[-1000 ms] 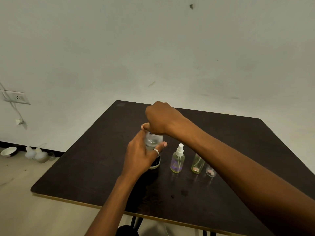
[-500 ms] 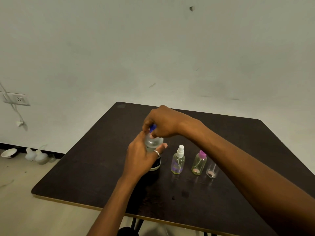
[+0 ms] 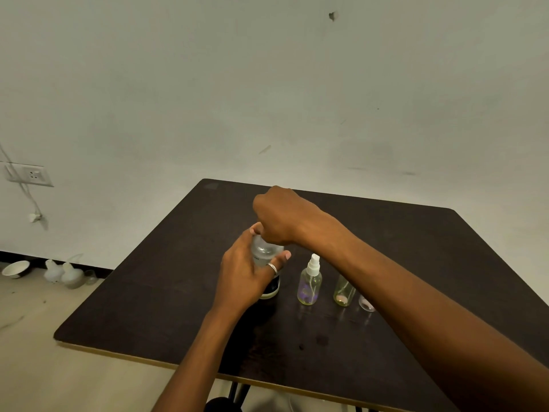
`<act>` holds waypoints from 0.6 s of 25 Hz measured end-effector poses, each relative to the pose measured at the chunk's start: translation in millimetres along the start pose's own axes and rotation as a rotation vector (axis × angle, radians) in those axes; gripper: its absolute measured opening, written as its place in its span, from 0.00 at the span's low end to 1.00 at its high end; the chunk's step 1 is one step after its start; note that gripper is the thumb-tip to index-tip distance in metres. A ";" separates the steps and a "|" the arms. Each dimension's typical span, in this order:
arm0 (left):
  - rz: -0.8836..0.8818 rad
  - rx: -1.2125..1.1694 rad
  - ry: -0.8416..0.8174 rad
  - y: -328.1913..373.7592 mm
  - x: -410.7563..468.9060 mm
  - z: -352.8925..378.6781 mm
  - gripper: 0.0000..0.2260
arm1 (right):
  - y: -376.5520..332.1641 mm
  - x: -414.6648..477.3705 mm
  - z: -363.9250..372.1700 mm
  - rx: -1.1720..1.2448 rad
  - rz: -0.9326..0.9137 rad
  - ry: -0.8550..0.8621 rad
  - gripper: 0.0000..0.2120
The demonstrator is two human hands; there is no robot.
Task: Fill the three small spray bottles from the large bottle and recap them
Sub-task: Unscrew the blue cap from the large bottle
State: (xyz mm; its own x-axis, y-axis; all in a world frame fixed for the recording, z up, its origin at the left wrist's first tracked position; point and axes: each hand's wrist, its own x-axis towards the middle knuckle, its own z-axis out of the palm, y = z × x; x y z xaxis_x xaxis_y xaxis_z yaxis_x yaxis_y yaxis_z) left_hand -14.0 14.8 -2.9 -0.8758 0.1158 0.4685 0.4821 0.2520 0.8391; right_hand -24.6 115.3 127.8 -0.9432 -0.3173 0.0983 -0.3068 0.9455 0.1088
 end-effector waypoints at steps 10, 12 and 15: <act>-0.031 0.027 0.017 -1.5 0.8 -0.2 0.20 | 10.6 3.6 -1.9 0.176 -0.143 -0.088 0.10; -0.030 0.041 0.023 0.0 0.9 0.7 0.19 | 14.3 2.4 -5.1 0.192 -0.069 -0.039 0.11; -0.035 0.043 0.028 1.2 0.6 1.1 0.19 | 15.7 -0.7 -10.0 0.069 0.073 0.030 0.23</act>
State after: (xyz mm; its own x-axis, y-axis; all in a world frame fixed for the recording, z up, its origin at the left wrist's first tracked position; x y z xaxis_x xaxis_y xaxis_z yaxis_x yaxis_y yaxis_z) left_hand -14.0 16.2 -1.8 -0.8909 0.0792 0.4472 0.4493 0.2966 0.8427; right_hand -27.4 129.7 139.3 -0.9595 -0.2481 0.1333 -0.2460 0.9687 0.0320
